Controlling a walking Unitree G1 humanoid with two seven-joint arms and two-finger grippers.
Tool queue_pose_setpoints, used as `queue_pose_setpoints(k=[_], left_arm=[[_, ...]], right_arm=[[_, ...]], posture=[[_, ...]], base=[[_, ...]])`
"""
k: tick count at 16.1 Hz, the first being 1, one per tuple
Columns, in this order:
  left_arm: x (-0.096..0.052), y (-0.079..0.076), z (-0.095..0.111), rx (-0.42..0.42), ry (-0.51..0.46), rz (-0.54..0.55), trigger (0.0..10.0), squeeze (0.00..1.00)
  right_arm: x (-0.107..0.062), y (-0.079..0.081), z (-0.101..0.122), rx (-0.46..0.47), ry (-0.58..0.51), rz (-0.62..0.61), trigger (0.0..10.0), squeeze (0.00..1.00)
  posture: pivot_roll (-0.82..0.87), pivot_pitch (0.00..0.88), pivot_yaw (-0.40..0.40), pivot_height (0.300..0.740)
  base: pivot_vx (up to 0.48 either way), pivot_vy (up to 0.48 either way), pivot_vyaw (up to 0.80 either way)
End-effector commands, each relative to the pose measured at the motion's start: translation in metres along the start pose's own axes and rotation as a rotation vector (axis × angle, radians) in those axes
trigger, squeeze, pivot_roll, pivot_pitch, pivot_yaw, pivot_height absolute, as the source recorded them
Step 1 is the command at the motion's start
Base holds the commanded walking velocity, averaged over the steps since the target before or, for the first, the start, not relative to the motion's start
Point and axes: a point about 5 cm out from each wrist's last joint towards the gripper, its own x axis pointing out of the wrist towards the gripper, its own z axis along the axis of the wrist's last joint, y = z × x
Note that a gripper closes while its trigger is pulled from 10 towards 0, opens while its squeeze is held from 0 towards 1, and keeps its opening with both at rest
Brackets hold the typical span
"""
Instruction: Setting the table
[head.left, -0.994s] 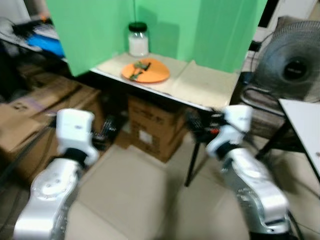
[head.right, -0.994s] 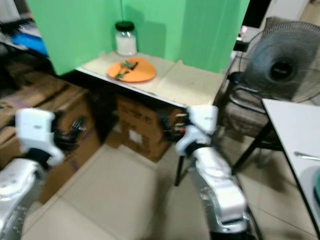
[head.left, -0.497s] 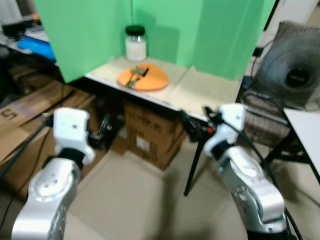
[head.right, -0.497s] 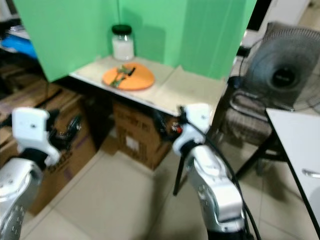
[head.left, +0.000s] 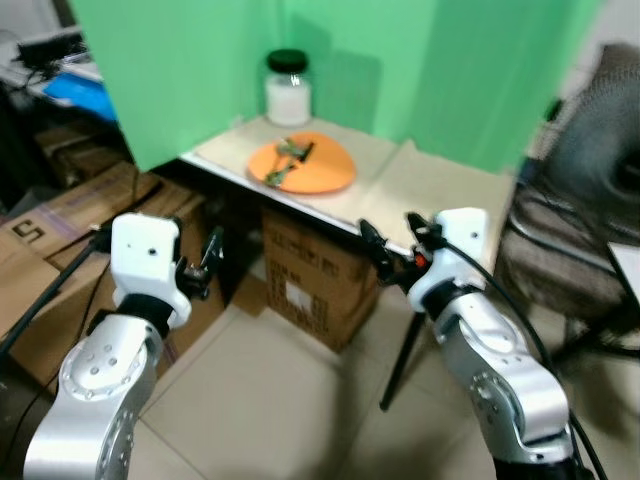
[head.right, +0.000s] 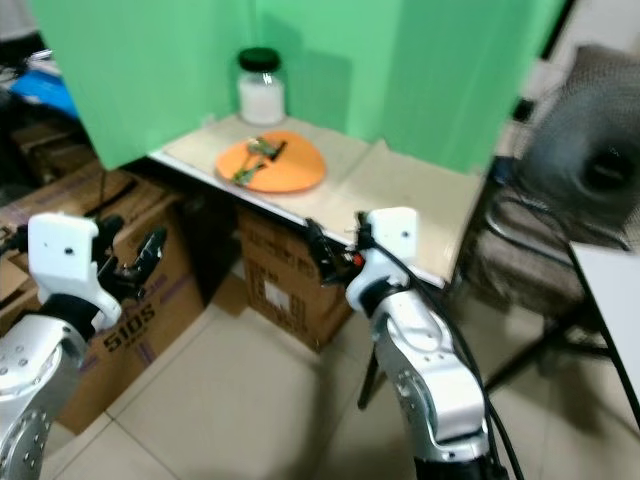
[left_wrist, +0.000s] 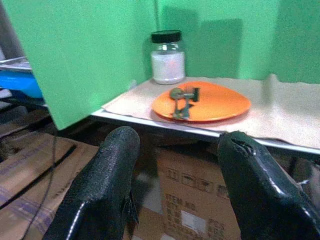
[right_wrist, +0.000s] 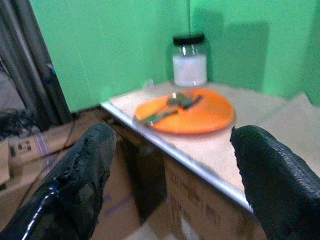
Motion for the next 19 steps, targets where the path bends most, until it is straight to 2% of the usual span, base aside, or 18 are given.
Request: queue_pose_setpoints(k=[1, 2, 5, 19], left_arm=[[0.0008, -0.0051, 0.0021, -0.002, -0.004, -0.024, 10.0, 0.0], [0.0, -0.0054, 0.0017, -0.001, -0.001, -0.026, 10.0, 0.0], [-0.0002, -0.0048, 0.0019, 0.0, 0.001, -0.029, 10.0, 0.0], [-0.0001, -0.0057, 0.0012, 0.008, 0.01, -0.053, 10.0, 0.0]], right_arm=[[-0.0012, -0.0065, -0.0009, 0.0, 0.009, -0.024, 10.0, 0.0], [-0.001, -0.0044, -0.0001, -0.006, 0.004, -0.01, 10.0, 0.0], [-0.0012, -0.0018, 0.0004, 0.029, -0.008, -0.003, 10.0, 0.0], [0.0004, -0.0016, 0.0015, 0.037, -0.005, 0.002, 10.0, 0.0]], posture=[[0.0, 0.017, 0.003, 0.74], [0.0, 0.019, 0.004, 0.74], [0.0, 0.021, 0.005, 0.74], [-0.01, 0.022, 0.005, 0.74]], base=[[0.345, 0.0, 0.8], [0.345, 0.0, 0.8], [0.344, 0.0, 0.0], [0.344, 0.0, 0.0]])
